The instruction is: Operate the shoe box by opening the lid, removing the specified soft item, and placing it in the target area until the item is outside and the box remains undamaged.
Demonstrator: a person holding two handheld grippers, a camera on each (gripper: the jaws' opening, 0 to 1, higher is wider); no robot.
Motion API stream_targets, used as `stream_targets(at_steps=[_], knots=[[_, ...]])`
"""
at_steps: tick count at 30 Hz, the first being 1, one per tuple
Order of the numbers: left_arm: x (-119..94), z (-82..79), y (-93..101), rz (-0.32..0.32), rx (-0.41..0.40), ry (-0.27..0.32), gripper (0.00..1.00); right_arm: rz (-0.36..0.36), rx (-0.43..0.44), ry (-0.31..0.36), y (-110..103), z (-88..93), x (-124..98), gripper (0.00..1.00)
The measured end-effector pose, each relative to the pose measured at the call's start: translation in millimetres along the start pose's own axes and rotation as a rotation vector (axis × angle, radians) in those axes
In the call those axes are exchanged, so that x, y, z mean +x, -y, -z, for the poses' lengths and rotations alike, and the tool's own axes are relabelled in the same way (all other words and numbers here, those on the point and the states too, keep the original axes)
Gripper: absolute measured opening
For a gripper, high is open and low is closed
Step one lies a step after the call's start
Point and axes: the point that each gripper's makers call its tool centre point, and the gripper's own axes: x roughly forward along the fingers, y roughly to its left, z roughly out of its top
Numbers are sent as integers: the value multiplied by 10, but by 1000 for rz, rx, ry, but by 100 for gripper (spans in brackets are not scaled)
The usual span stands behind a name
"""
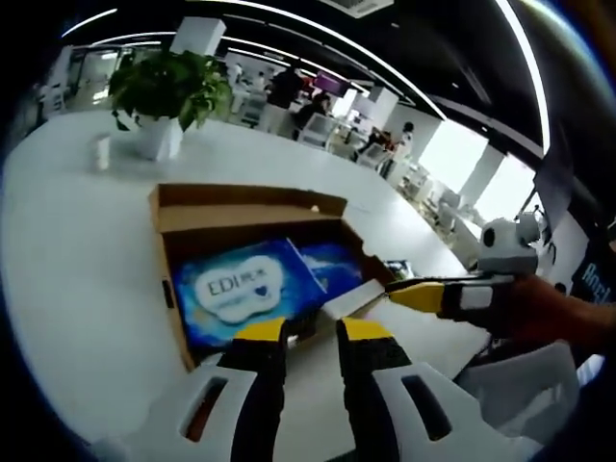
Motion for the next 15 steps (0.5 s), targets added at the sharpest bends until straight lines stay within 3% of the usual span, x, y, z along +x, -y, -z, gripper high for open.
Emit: stream_targets(at_steps=[15], knots=[[-52,15,-207,-3,13,-18,26,16,19,-50,144,-244,524,31]])
